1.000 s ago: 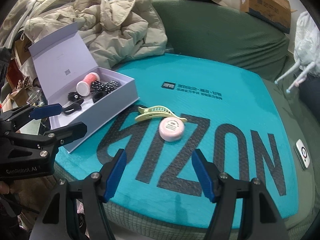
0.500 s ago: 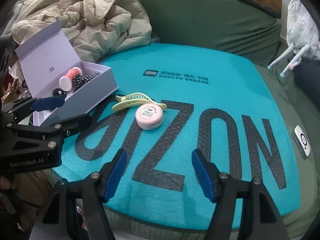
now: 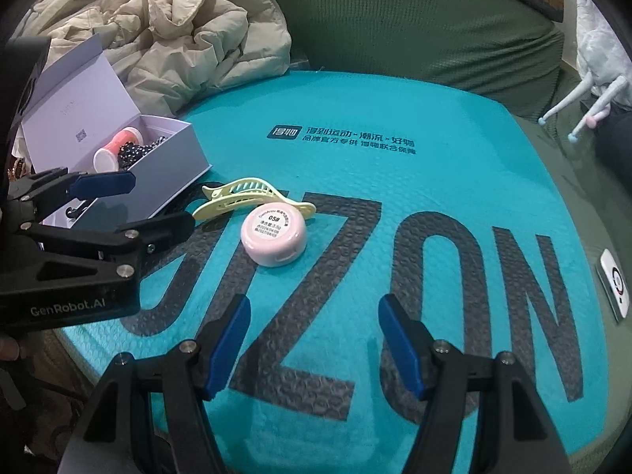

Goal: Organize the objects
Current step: 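Move both grippers over the mat toward the cream claw clip and pink compact, then grasp the pink compact with the right gripper while the left gripper approaches the cream claw clip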

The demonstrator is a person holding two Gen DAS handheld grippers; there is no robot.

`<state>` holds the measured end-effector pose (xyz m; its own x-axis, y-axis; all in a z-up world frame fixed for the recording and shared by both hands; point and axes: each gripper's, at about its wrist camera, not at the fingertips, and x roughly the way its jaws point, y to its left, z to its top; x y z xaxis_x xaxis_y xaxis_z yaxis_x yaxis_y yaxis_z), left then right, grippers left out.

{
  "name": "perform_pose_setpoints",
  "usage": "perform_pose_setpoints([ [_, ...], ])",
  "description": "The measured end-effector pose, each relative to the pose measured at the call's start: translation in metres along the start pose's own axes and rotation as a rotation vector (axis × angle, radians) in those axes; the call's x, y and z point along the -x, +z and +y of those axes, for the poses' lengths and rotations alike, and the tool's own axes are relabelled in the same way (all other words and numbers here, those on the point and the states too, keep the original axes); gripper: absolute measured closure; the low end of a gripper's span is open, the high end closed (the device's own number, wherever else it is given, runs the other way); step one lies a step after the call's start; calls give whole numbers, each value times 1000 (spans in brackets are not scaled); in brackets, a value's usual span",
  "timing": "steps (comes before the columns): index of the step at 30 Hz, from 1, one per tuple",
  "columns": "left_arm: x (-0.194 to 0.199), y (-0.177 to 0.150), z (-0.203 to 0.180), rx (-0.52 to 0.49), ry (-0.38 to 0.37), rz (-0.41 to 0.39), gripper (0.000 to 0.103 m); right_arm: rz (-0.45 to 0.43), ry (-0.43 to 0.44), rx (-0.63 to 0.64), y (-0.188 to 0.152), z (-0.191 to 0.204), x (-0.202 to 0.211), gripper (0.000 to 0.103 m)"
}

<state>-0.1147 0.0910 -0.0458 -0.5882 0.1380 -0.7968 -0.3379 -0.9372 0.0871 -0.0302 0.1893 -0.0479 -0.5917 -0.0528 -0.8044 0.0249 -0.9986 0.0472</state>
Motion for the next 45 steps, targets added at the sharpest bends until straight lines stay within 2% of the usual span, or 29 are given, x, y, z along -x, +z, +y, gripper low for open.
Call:
perform_pose_setpoints([
  [12,-30,13,3,-59,-33,67,23,16,64,-14,15,6,-30,35],
  [16,-35,15,6,-66,-27,67,24,6,73,-19,19,9,-40,35],
  [22,-41,14,12,-47,-42,67,31,0,89,-28,23,11,-51,35],
  [24,-41,15,11,-47,-47,56,32,-11,89,-32,24,11,-53,42],
  [25,-42,14,10,-51,-52,56,33,-16,95,-35,25,12,-54,51],
  [27,-42,15,8,-53,-67,50,38,-18,105,-39,25,11,-54,54],
  [37,-48,16,-2,-87,-38,18,50,-44,-23,-28,13,-6,-43,55],
  [38,-47,16,-3,-89,-47,12,56,-38,-37,-30,12,-8,-44,56],
  [39,-48,16,-4,-87,-76,17,66,-34,-49,-33,11,-10,-44,56],
  [40,-50,16,-6,-81,-110,31,66,-36,-55,-38,9,-12,-44,56],
  [43,-51,14,-17,-133,-73,13,66,-46,-51,-49,5,-15,-42,57],
  [45,-54,12,-22,-144,-100,22,67,-51,-51,-55,2,-17,-41,57],
])
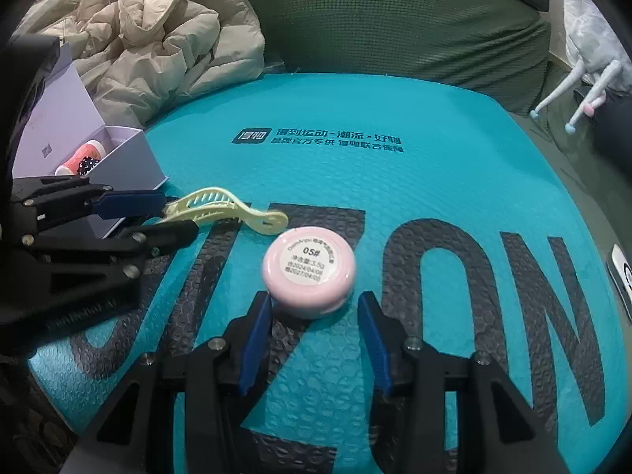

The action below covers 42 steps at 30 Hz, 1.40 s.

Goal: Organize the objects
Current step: 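Grasp the pink compact with the right gripper while the left gripper approaches the cream claw clip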

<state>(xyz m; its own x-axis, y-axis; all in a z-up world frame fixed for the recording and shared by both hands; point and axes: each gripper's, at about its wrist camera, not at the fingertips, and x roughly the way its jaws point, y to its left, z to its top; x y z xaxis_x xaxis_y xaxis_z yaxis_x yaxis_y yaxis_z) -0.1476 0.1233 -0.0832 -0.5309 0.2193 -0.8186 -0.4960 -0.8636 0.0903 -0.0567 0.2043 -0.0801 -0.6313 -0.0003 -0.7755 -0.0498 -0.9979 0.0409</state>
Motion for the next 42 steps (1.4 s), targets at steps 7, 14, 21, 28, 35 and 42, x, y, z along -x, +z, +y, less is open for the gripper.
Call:
perform_pose_setpoints([
  [7,-11,-2,3,63,-159,35,68,-8,25,-40,-2,-7,4,57],
  [14,1,-2,9,93,-119,-45,68,-21,35,-72,-2,-13,6,57],
  [21,2,2,12,88,-98,-76,66,-28,72,-70,7,-6,2,49],
  [28,-4,15,7,45,-63,-110,60,-33,47,-92,12,-9,-5,47],
  [35,-13,19,3,-9,-29,-118,33,-37,33,-89,9,-13,-5,52],
  [42,-32,16,5,3,-50,-62,33,-38,10,-106,4,-23,-1,52],
])
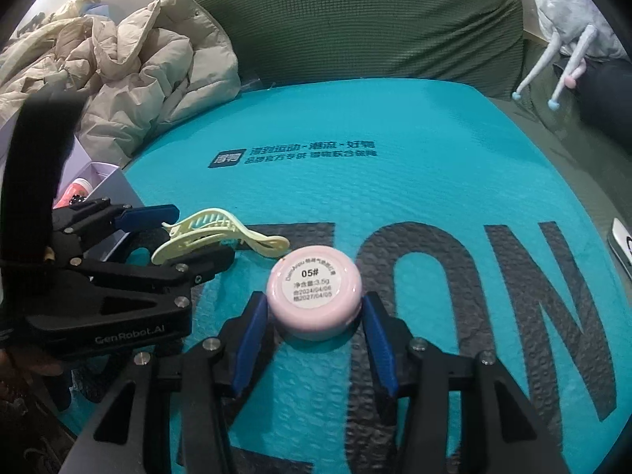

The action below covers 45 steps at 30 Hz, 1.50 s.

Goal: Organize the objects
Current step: 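Grasp the pink compact with the right gripper while the left gripper approaches the cream claw clip, then grasp the cream claw clip with the left gripper while the right gripper holds the compact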

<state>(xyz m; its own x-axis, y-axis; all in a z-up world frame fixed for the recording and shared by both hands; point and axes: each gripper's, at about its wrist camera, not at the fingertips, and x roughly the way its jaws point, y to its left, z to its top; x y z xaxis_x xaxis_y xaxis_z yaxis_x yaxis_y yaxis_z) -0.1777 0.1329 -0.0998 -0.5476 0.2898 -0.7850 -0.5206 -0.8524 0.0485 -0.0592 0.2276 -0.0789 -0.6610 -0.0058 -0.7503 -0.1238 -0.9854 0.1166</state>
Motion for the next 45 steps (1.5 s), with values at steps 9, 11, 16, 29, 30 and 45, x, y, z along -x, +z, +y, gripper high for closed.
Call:
perform_pose_setpoints([
  [9,8,-11,-16,-8,-53,-10,67,-2,-32,-31,-7,-19,11,53],
  [11,12,-16,-24,-31,-53,-20,69,-2,-38,-36,-10,-22,14,53],
  [16,18,-22,-26,-13,-81,8,70,11,-52,-31,-17,-27,22,53],
  [29,24,-31,-38,-28,-122,-9,43,-9,-44,-10,-30,-31,30,38],
  [30,23,-30,-39,-23,-123,-13,41,-13,-42,-14,-30,-31,30,38],
  [45,27,-25,-42,-20,-152,18,72,-16,-81,-50,-29,-36,34,51],
])
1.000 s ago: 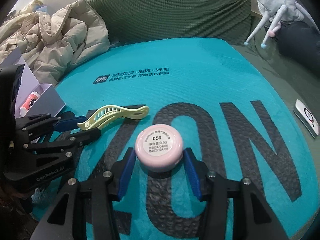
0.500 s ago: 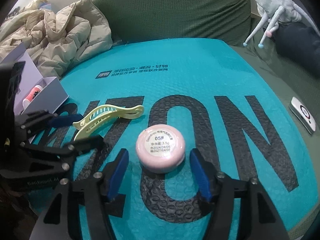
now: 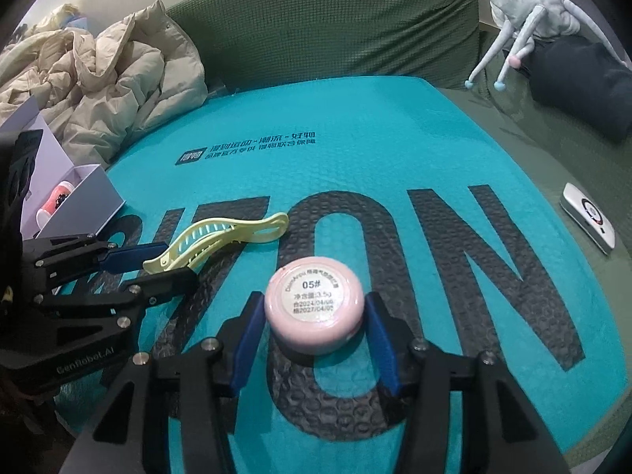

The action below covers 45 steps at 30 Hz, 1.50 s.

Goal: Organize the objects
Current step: 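Grasp the cream claw clip with the left gripper while the right gripper holds the compact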

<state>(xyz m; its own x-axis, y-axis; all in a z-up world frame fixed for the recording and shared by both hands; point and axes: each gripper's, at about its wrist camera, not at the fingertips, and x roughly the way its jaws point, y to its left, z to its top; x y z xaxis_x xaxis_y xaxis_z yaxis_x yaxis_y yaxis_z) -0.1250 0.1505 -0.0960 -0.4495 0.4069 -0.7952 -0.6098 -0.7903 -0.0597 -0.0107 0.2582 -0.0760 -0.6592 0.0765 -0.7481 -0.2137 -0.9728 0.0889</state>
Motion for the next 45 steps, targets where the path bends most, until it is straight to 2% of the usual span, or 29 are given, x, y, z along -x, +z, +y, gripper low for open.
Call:
perform_pose_setpoints([
  [6,28,-1,2,14,-5,-48,72,-22,-4,9,3,10,22,51],
  [17,69,-5,13,39,0,-122,72,-10,16,11,-4,33,44,51],
  [20,68,-8,13,26,10,-108,72,-14,5,27,-4,38,48,51],
  [26,41,-21,10,-4,8,12,71,11,-13,26,-10,37,47,51],
  [29,39,-21,9,-9,-16,-8,71,24,-11,25,-13,34,46,51],
  [31,37,-18,7,-13,-41,-15,63,32,-5,19,-15,31,44,51],
  [33,36,-15,2,-23,-47,-37,38,37,2,13,-16,28,43,51],
  [34,36,-14,1,-32,-41,-58,33,37,4,11,-17,27,43,51],
  [37,30,-6,-7,-77,-44,-100,29,40,7,5,-17,23,42,51],
  [43,-7,-3,-18,-122,-73,41,30,49,6,-16,-18,12,37,51],
  [45,-5,-6,-21,-144,-59,19,31,52,3,-24,-18,8,34,51],
])
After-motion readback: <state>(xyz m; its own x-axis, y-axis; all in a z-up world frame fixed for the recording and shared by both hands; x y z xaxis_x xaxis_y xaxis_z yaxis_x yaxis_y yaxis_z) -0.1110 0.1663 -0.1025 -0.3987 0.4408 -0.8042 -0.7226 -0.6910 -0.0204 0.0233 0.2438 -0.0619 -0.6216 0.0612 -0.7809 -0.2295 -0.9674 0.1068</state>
